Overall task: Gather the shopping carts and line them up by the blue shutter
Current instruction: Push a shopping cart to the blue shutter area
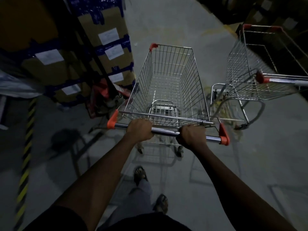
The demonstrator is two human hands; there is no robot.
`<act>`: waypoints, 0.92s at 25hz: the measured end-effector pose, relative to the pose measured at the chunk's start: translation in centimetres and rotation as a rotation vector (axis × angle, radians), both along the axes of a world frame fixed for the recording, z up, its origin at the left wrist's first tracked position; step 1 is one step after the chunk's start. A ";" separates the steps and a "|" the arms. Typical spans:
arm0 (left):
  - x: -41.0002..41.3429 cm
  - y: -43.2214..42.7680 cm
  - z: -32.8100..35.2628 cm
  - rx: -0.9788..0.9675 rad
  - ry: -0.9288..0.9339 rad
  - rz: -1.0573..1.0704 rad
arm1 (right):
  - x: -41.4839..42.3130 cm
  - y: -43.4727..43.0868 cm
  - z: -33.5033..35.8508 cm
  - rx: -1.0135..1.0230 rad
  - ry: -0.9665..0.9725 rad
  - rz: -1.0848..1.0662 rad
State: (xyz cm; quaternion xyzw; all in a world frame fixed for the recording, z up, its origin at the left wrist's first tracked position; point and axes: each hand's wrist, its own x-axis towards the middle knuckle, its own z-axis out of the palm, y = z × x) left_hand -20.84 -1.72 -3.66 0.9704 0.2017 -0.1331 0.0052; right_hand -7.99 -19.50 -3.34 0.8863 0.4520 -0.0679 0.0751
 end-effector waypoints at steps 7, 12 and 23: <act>-8.2 -4.9 0.1 0.028 0.000 0.030 | -8.0 -4.8 -0.1 0.047 0.085 0.036; -15.4 -8.4 0.5 0.011 0.021 0.055 | -14.8 -7.8 -0.1 0.033 0.067 0.086; -34.9 -21.1 0.9 -0.042 -0.050 0.235 | -30.3 -16.9 -0.4 0.016 -0.032 0.272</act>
